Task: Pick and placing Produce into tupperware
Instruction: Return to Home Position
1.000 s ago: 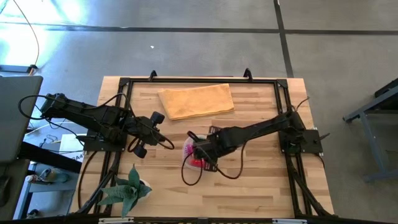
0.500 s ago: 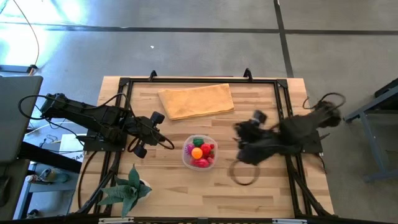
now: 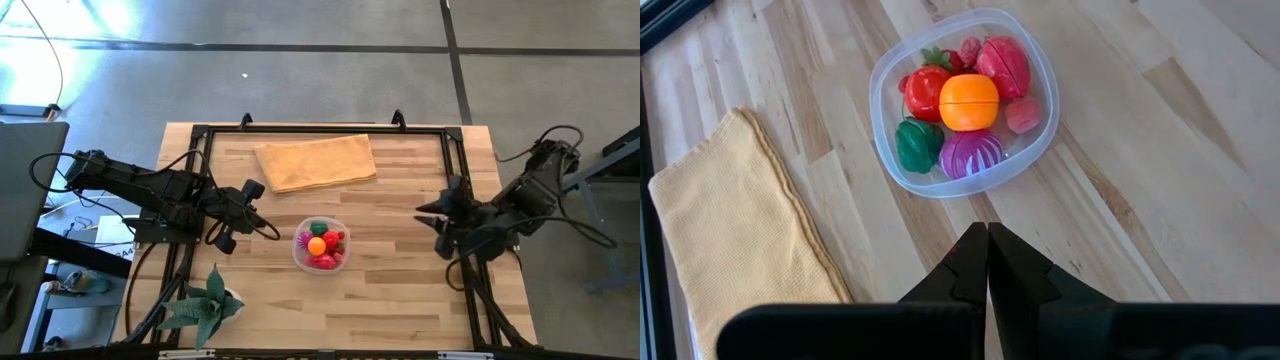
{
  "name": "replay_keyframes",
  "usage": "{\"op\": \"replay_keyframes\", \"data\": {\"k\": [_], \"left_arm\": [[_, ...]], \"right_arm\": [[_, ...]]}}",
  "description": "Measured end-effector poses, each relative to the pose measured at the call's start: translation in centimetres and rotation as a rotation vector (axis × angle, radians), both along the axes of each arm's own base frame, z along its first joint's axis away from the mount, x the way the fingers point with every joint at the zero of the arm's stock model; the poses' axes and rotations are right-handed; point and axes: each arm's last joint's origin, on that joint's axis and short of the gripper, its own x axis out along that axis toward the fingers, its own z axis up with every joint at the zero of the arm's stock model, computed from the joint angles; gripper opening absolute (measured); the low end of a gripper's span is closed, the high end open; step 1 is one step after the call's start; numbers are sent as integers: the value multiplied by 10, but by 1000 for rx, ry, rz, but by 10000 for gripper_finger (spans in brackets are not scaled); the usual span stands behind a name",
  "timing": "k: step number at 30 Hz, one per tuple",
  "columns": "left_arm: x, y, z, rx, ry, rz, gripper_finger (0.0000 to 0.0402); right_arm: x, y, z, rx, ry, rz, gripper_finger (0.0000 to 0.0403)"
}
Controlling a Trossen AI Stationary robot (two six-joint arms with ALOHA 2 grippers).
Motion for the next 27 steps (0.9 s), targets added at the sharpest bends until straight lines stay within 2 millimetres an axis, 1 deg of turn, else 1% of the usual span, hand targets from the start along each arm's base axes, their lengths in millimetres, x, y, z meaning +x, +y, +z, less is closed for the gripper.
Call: {"op": "replay_keyframes", "data": {"k": [5,8,10,14,16,18,20,22,25,27], "left_arm": [[0,0,0,-1,-6,0,3],[5,-1,5,-8,-71,1,3],[11,-1,10,-15,-154,3,3],[24,0,31,-43,-412,12,3],[21,4,46,-58,-539,-11,3],[13,5,62,-70,-658,-55,3],[-1,8,74,-61,-733,-67,3],[-18,11,86,-49,-811,-63,3],[-45,14,100,-33,-910,-60,3],[-60,14,106,-12,-956,-76,3]], "right_arm": [[-28,-18,-23,40,-44,1,69],[-40,-27,-33,107,-104,16,65],[-46,-31,-37,153,-156,39,63],[-50,-35,-43,195,-258,115,62],[-50,-34,-45,222,-317,170,62],[-50,-33,-46,255,-395,236,61],[-50,-32,-45,270,-490,320,61],[-52,-35,-40,270,-615,384,61],[-58,-48,-30,224,-793,431,61],[-64,-58,-22,179,-883,452,61]]}}
